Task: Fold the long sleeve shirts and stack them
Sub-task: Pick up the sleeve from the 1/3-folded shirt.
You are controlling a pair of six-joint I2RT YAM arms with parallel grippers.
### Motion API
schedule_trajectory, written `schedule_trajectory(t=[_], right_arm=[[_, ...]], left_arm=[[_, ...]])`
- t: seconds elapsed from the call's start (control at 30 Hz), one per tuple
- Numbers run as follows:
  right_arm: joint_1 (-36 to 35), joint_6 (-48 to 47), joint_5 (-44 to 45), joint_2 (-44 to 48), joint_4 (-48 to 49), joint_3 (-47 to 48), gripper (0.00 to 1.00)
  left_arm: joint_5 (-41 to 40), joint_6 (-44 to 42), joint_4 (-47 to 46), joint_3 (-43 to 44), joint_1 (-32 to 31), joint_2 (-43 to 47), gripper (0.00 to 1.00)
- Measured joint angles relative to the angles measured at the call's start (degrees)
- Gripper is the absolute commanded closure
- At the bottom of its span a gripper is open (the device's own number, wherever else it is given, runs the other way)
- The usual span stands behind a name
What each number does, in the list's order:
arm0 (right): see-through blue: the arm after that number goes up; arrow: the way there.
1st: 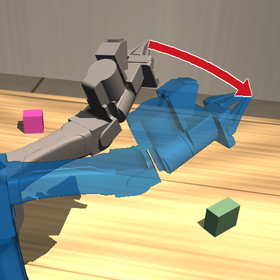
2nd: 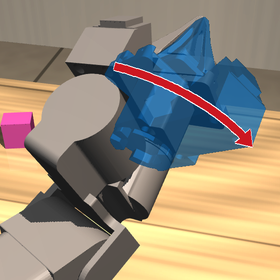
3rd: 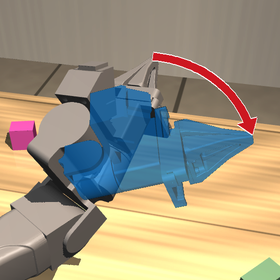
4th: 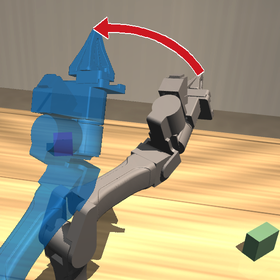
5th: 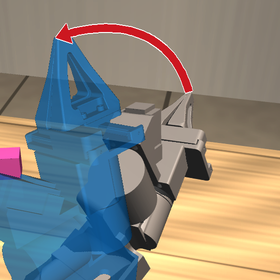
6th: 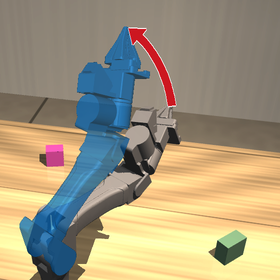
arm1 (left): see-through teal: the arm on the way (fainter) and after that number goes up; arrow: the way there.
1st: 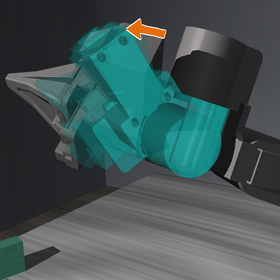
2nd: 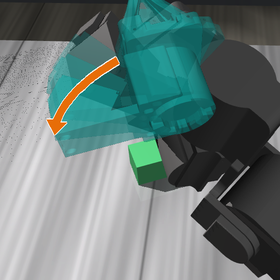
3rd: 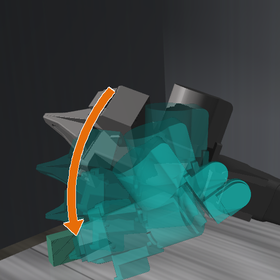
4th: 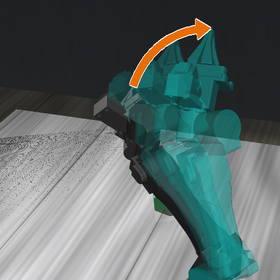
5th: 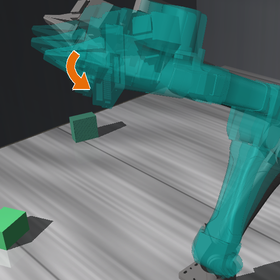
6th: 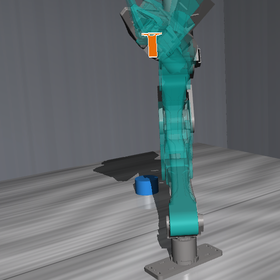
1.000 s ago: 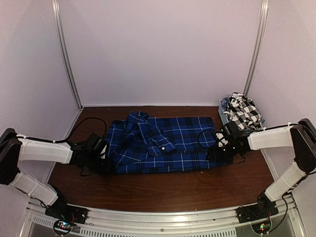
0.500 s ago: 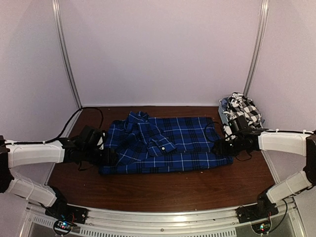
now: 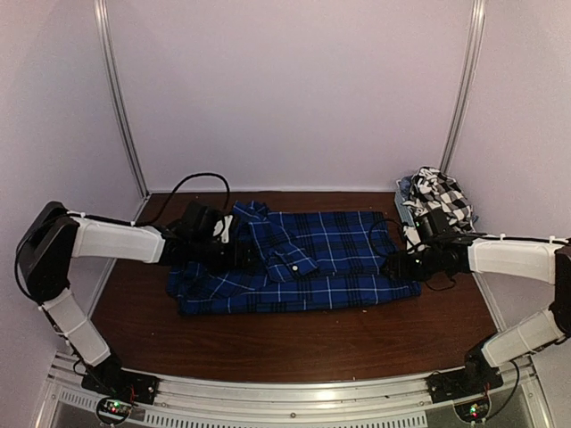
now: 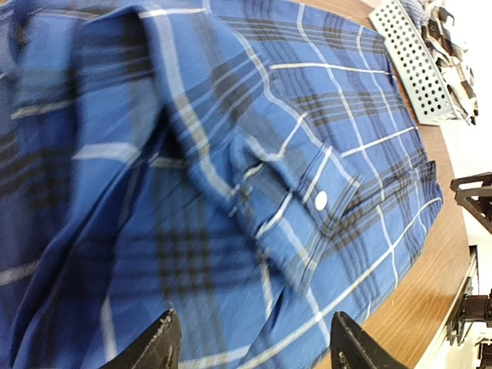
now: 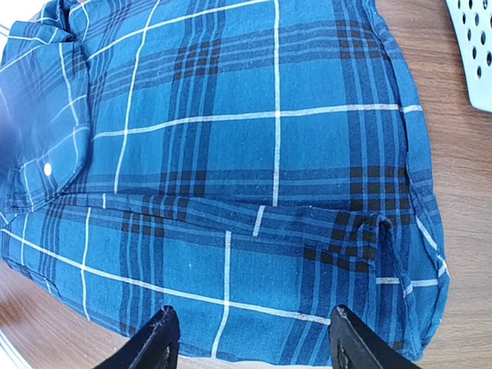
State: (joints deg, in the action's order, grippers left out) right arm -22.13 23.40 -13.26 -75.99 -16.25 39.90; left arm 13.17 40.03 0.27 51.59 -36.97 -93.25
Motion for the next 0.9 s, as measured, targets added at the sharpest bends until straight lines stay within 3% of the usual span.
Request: schedule_trajectory(t=[0.17,0.47,0.9], right_arm=[[0.0,0.2,-0.4,0.0,0.3,-0.3,0.33],[-0.1,0.4,-0.9,0.1,0.7,-1.1,0.33],[-0.1,0.4,-1.4,0.4,1.0,-2.5,0.32]], left_arm=[[2.6,1.0,-2.8,5.6,-1.4,-8.3,0.46],[3.1,2.5,-3.5,9.0,-2.6,-15.9,0.54],[3.6,4.1,-5.5,9.7,-2.8,-18.9,0.87]])
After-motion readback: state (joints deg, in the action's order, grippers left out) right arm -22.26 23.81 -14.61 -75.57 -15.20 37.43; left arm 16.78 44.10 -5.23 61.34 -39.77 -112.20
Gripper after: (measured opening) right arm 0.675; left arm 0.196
